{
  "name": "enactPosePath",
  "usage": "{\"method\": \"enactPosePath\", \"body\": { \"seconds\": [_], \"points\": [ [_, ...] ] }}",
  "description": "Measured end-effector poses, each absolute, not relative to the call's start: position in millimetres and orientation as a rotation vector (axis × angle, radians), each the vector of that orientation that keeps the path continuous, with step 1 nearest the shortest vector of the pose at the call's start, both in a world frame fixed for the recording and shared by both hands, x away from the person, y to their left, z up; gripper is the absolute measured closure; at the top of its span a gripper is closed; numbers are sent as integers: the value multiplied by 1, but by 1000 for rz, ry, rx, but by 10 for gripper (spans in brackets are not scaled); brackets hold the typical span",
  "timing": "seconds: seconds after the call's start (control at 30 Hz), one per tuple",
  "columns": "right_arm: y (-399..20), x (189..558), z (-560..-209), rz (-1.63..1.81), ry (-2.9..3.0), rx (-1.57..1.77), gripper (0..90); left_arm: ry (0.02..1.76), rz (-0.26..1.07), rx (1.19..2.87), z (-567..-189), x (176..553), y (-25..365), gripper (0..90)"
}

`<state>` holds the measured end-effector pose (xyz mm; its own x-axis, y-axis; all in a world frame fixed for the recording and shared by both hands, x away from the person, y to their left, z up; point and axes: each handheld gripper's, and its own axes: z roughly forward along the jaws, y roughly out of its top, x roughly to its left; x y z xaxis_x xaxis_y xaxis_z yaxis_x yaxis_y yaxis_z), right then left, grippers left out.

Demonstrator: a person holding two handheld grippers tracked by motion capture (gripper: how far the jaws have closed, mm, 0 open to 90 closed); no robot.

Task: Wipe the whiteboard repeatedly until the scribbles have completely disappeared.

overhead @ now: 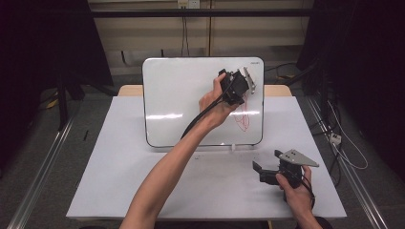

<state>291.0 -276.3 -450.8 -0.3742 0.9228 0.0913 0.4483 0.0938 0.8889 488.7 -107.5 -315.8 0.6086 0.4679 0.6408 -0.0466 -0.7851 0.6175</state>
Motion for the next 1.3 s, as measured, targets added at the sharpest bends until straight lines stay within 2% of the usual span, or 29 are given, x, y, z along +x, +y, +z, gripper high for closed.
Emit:
{"method": "enactPosePath", "body": {
  "seconds": [0.33,0.57,1.3],
  "points": [
    [-276,291,-451,1234,1877,1341,45,292,1116,2236,-333,473,-109,312],
    [-276,291,-451,1233,1875,1340,45,305,1087,2258,-329,477,-109,312],
    [-277,290,-451,1241,1879,1340,45,392,1070,2228,-286,506,-110,311]
  ]
}}
